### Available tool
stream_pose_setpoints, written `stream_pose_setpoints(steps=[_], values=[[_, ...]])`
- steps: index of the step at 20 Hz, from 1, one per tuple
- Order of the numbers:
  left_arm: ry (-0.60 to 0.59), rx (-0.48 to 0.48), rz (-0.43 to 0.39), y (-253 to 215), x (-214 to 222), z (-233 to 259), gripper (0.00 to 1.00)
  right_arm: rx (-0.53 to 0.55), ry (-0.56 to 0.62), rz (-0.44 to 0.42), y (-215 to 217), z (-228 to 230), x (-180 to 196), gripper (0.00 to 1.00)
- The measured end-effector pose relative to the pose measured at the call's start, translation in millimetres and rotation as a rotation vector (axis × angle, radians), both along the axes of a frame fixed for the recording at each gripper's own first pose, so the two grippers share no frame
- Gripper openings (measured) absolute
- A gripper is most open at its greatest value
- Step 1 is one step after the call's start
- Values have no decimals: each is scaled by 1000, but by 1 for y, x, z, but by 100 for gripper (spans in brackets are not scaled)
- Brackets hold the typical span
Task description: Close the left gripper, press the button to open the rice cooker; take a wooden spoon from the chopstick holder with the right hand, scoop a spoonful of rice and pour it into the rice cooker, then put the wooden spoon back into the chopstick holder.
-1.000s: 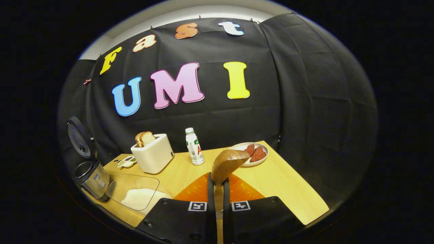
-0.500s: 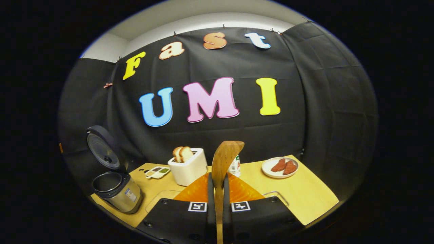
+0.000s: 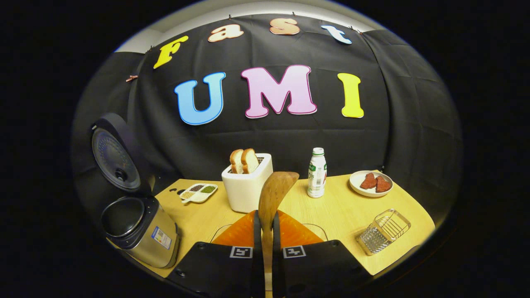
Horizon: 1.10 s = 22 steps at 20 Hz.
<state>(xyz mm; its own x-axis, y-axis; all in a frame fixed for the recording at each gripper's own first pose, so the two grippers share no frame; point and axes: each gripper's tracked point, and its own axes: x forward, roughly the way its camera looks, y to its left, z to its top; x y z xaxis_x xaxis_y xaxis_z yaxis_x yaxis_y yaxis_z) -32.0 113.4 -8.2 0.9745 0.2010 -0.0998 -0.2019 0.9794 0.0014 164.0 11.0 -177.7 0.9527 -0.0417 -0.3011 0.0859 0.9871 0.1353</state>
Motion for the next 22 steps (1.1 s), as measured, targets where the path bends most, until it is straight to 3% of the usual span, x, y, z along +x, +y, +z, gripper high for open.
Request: stream_pose_setpoints(steps=[4, 13, 19, 22], values=[[22, -5, -14, 20, 7, -12, 97, 16, 56, -38, 21, -31, 10, 11], [29, -28, -66, 24, 25, -20, 97, 117, 98, -17, 74, -30, -8, 12], [23, -40, -95, 14, 26, -19, 97, 297, 166, -97, 53, -28, -30, 12], [17, -42, -102, 10, 24, -17, 97, 394, 145, -154, 30, -20, -38, 12]])
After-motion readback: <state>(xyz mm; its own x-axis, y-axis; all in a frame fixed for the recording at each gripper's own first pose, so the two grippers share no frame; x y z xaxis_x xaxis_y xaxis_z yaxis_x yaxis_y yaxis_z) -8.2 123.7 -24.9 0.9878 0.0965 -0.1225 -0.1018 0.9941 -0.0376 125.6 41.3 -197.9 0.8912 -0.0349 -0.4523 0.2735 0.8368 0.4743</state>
